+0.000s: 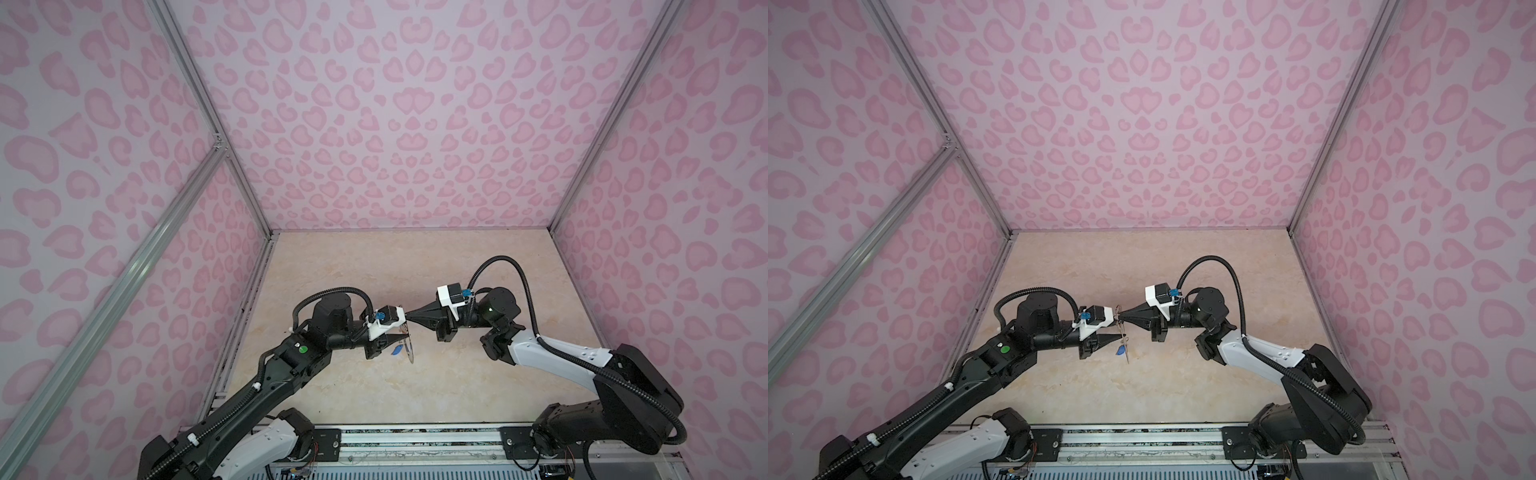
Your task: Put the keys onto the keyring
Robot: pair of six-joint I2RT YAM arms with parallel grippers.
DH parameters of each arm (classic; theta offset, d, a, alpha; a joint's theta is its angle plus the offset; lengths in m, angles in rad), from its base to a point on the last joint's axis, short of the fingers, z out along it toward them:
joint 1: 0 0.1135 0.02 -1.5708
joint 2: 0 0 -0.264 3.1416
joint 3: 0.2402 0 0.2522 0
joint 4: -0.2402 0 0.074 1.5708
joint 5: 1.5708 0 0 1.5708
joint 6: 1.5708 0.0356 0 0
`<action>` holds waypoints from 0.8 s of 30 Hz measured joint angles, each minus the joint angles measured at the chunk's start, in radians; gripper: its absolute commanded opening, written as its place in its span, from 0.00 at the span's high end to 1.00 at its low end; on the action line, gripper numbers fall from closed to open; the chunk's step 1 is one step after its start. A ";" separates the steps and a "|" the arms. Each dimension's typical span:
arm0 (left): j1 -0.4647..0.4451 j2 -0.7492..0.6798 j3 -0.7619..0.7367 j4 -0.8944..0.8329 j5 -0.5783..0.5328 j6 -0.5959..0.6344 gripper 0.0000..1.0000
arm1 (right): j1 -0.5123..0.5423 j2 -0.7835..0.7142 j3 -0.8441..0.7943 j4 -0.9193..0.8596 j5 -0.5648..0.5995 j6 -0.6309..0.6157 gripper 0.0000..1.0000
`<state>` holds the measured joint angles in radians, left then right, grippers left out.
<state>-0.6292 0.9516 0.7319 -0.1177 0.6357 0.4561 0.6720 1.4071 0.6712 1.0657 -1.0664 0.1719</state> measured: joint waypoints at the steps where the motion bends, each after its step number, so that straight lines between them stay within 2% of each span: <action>1: 0.000 0.001 0.000 0.000 0.001 0.001 0.75 | 0.000 0.000 0.000 -0.002 0.000 0.000 1.00; 5: 0.000 0.002 0.001 -0.001 0.008 0.003 0.81 | -0.001 -0.001 0.000 -0.008 0.001 -0.008 1.00; 16: 0.001 -0.002 0.001 -0.007 0.000 0.012 0.82 | -0.007 -0.010 -0.002 -0.043 0.012 -0.043 1.00; 24: 0.001 0.014 0.022 -0.021 -0.021 0.013 0.97 | -0.007 -0.048 -0.008 -0.110 0.046 -0.106 1.00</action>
<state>-0.6285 0.9657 0.7536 -0.1390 0.6151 0.4686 0.6651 1.3590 0.6636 0.9558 -1.0206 0.0662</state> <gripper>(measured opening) 0.061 0.047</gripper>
